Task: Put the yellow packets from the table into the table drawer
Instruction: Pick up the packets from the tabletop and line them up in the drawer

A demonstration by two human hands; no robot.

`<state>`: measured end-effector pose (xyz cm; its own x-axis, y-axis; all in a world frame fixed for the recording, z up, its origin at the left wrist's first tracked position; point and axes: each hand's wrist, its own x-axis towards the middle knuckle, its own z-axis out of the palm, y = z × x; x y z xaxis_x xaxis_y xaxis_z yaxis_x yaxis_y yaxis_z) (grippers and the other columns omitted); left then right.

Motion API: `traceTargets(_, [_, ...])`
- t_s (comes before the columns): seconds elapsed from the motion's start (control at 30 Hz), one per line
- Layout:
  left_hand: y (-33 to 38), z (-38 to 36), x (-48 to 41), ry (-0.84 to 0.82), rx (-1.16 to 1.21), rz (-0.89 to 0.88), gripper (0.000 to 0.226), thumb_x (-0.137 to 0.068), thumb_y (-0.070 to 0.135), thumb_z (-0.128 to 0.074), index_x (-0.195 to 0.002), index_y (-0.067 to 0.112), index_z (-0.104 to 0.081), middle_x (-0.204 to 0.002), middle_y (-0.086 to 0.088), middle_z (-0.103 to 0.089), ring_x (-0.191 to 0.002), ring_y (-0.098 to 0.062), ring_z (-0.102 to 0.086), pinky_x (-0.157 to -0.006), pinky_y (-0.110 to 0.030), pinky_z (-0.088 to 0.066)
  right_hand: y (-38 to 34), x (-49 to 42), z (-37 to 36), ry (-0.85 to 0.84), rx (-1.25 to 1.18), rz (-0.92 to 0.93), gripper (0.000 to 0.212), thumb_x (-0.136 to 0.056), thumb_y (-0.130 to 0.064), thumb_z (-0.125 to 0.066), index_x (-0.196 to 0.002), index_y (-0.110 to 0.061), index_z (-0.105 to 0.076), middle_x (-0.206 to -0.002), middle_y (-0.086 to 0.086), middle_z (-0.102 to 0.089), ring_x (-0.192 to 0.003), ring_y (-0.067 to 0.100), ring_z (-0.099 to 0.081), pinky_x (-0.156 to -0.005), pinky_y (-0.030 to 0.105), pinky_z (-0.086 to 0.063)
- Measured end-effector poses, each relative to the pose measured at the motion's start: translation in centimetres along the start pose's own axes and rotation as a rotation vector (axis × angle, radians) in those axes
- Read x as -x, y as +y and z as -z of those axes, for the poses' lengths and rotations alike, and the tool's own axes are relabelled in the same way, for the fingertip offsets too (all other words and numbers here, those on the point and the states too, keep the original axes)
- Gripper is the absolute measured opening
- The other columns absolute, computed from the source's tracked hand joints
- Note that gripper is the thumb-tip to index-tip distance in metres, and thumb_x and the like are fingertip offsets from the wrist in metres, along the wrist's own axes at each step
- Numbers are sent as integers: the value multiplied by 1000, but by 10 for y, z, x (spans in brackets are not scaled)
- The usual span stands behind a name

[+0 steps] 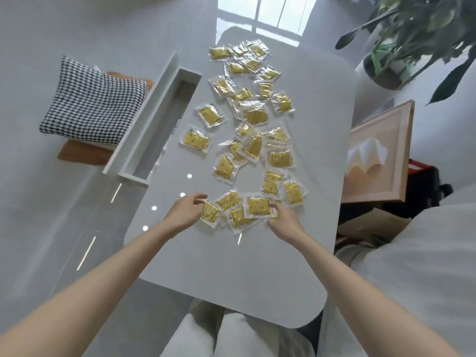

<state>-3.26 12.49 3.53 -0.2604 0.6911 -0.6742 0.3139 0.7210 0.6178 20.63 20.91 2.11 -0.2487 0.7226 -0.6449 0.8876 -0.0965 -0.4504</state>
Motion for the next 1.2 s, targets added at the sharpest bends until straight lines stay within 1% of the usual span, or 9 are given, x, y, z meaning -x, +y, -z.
traceTargets(0.2, [-44, -23, -61, 61, -123, -48, 41, -95, 17, -44, -136, 19, -49, -136, -3, -54, -121, -21, -53, -103, -32, -41, 19, -75, -42, 18, 160, 40, 61, -85, -5, -54, -143, -17, -39, -146, 7, -42, -135, 25, -38, -105, 37, -38])
traceTargets(0.5, [-109, -67, -145, 40, -478, -142, 65, -85, 8, -53, -145, 27, -34, -151, 1, -30, -136, -28, -29, -111, -38, -32, 56, -161, -96, 9, 531, 164, 77, -86, 3, -53, -151, -18, -17, -157, 4, -19, -141, 30, -22, -110, 39, -32])
traceTargets(0.6, [-119, -78, -158, 43, -636, -172, 69, -82, 5, -56, -143, 30, -34, -151, 5, -27, -135, -26, -26, -106, -40, -35, 67, -175, -100, 58, 590, 225, 81, -86, 0, -63, -151, -16, -17, -155, 4, -20, -136, 30, -26, -103, 39, -39])
traceTargets(0.67, [-123, -83, -164, 90, -744, -211, 68, -81, 6, -59, -140, 31, -37, -146, 4, -30, -131, -25, -30, -102, -40, -34, 69, -180, -97, 32, 532, 238, 83, -82, -6, -71, -148, -15, -21, -149, 9, -27, -128, 31, -38, -97, 40, -46])
traceTargets(0.73, [-125, -85, -170, 129, -861, -244, 67, -80, 9, -63, -137, 32, -36, -139, 3, -34, -126, -25, -34, -103, -42, -30, 67, -183, -92, 1, 490, 241, 75, -77, -11, -77, -138, -13, -33, -133, 12, -37, -112, 32, -52, -87, 41, -50])
traceTargets(0.83, [-126, -85, -174, 128, -962, -244, 63, -81, 25, -68, -135, 30, -35, -132, 4, -39, -123, -23, -35, -107, -44, -23, 63, -185, -84, 11, 536, 198, 65, -72, -23, -82, -123, -14, -44, -120, 7, -43, -107, 27, -49, -78, 36, -46])
traceTargets(1.0, [-132, -86, -167, 204, -902, -166, 66, -73, 42, -75, -127, 19, -44, -127, -7, -35, -115, -28, -34, -104, -38, -26, 63, -178, -87, 68, 732, 183, 48, -80, -40, -72, -114, -11, -52, -124, 7, -46, -116, 28, -36, -91, 36, -35])
traceTargets(1.13, [-135, -88, -155, 134, -1018, -116, 56, -81, 44, -66, -124, 15, -42, -129, -5, -39, -121, -27, -36, -114, -48, -17, 56, -155, -86, 81, 560, 218, 26, -94, -31, -59, -109, -13, -47, -101, 2, -52, -97, 25, -36, -88, 36, -26])
traceTargets(1.2, [-134, -89, -150, 144, -1015, -110, 43, -86, 43, -60, -115, 16, -45, -118, -2, -50, -117, -24, -42, -114, -52, -12, 50, -148, -85, 22, 546, 338, 24, -94, -31, -57, -108, -16, -46, -97, 1, -54, -96, 25, -44, -88, 36, -26])
